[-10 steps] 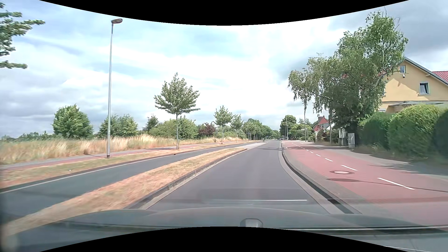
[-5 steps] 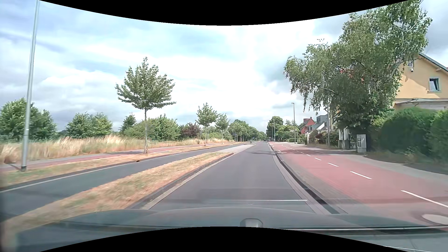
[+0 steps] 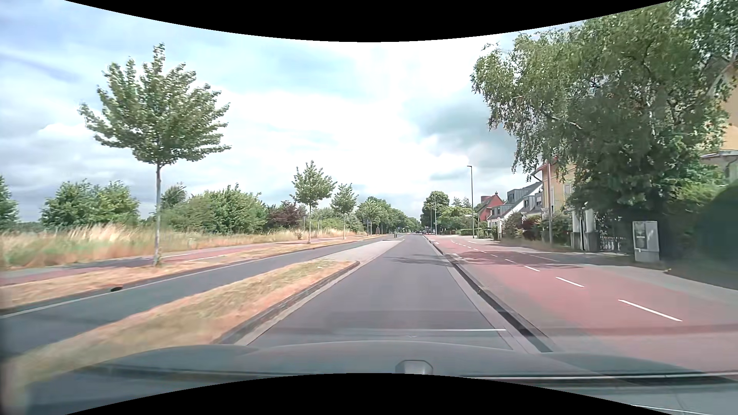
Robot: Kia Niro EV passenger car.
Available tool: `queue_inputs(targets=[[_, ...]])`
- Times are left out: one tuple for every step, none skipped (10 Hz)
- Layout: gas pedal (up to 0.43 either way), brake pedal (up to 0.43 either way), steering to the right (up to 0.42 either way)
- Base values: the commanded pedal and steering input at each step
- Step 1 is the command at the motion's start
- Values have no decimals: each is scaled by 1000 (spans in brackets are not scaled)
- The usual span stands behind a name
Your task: Follow the waypoints while adhering to traffic rules and regulations
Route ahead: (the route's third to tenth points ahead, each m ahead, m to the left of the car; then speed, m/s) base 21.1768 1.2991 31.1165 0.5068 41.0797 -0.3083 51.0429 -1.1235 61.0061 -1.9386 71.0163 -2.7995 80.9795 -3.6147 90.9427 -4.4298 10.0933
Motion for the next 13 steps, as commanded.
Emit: queue_inputs(targets=[[280, 12, 44], [280, 18, 40], [268, 18, 38], [268, 18, 36], [260, 12, 29], [260, 18, 22], [260, 18, 18], [260, 12, 17], [260, 12, 14], [248, 18, 10], [248, 12, 11], [240, 12, 11], [228, 18, 11]])
